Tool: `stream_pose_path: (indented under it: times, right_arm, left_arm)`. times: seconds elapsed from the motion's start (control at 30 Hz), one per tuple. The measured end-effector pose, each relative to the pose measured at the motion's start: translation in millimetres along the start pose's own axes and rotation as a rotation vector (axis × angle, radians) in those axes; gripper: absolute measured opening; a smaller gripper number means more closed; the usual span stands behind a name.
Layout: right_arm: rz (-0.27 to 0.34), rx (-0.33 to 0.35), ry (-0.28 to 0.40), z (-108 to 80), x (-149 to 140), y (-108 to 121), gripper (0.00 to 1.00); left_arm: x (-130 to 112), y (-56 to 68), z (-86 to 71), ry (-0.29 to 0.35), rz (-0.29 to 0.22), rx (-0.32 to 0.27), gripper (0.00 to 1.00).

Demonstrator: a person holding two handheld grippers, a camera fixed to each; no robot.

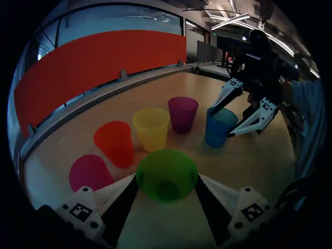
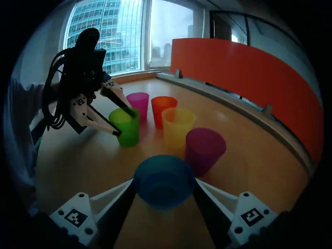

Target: Pour water

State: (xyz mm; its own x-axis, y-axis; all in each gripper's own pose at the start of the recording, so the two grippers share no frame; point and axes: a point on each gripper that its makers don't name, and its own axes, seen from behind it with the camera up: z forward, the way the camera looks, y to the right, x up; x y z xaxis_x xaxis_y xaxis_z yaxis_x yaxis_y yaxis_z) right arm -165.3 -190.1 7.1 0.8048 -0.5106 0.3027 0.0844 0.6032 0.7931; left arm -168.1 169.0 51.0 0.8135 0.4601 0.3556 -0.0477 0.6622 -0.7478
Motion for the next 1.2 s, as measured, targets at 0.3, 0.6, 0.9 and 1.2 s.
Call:
stream_pose_path:
  times: [0.3,0.6,0.9,1.2]
  right_arm:
    - [0.004,-0.015,0.003,-2.0,-1,4,0.92]
    - [0.011,-0.032,0.018,-8.6,6,8,0.92]
    - [0.023,-0.046,0.073,-20.3,29,8,0.92]
    - [0.0,-0.079,0.144,-40.8,59,6,0.92]
  left_arm:
    - [3,0.1,-1.9,0.014,0.004,0.004,0.88]
    - [12,-0.2,-8.7,0.039,-0.005,0.004,0.88]
    - [33,-0.7,-25.1,0.102,-0.015,0.019,0.88]
    - [64,-5.2,-55.6,0.189,-0.02,0.06,0.88]
